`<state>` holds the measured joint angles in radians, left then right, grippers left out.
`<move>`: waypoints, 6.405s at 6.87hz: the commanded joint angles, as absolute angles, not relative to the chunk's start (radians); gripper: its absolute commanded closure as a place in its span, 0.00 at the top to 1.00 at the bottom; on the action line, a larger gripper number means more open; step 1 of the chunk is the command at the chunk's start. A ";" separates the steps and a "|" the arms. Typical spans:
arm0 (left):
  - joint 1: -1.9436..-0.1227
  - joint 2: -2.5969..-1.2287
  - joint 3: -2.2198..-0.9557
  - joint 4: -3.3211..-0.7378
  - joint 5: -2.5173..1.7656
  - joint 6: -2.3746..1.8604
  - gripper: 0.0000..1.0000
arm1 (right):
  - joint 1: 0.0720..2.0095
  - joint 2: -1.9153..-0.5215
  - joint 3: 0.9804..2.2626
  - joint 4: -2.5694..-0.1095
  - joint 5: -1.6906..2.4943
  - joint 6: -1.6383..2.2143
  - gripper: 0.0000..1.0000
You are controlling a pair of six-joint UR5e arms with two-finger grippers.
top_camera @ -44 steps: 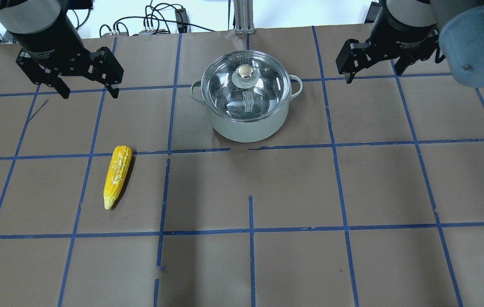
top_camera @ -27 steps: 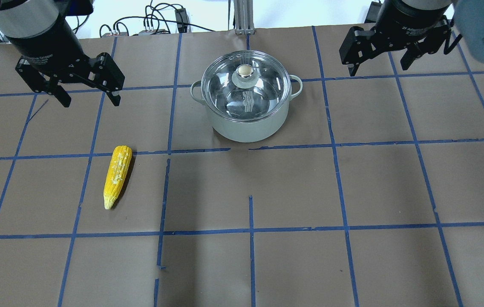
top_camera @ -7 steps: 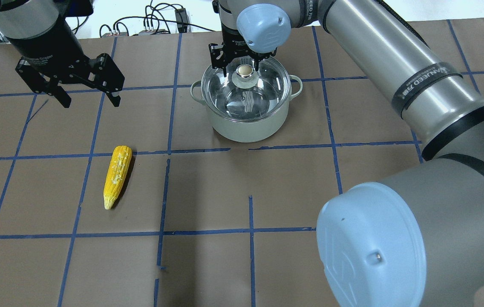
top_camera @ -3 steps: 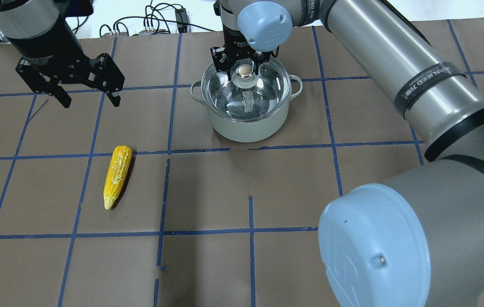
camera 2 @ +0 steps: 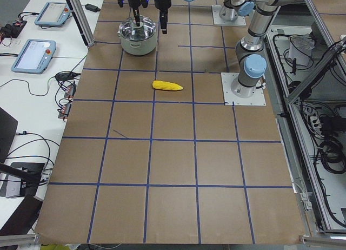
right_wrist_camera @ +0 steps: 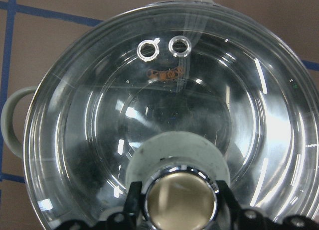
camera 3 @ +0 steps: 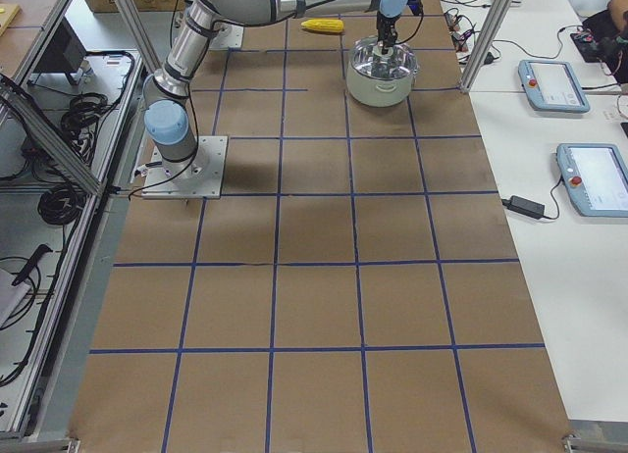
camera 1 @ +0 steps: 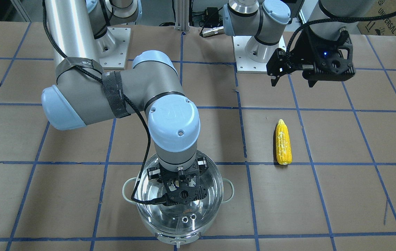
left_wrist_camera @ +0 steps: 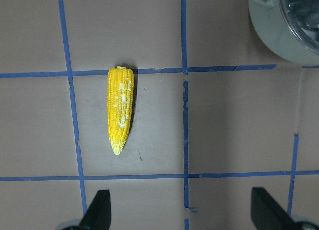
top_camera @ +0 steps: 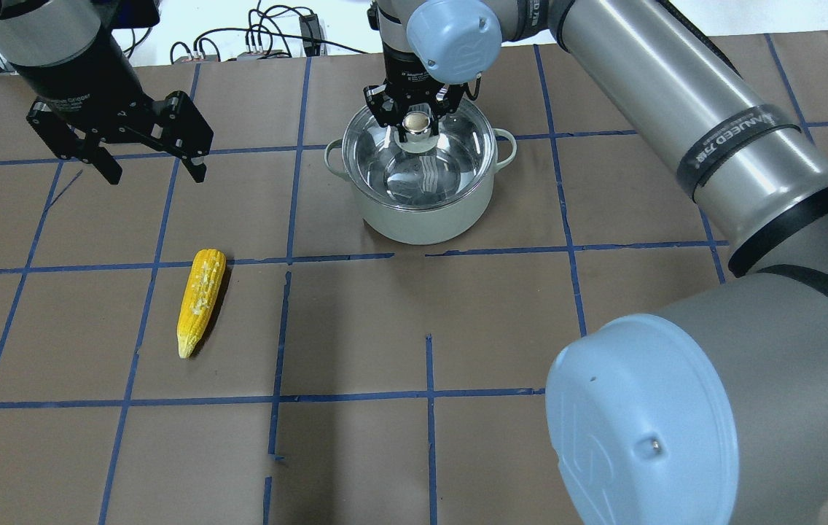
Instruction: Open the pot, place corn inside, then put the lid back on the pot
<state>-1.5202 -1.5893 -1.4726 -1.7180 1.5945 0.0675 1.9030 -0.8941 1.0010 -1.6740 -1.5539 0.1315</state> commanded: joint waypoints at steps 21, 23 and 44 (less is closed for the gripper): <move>-1.330 -1.936 -1.921 -1.032 1.627 0.445 0.15 | 1.512 -0.995 0.762 -1.258 -1.532 -0.241 0.03; -1.359 -1.908 -1.840 -1.055 1.621 0.387 0.15 | 1.513 -1.052 0.916 -1.374 -1.532 -0.241 0.04; -1.689 -2.073 -1.073 -1.721 1.572 -0.005 1.00 | 1.667 -1.408 1.471 -1.730 -1.554 0.051 0.06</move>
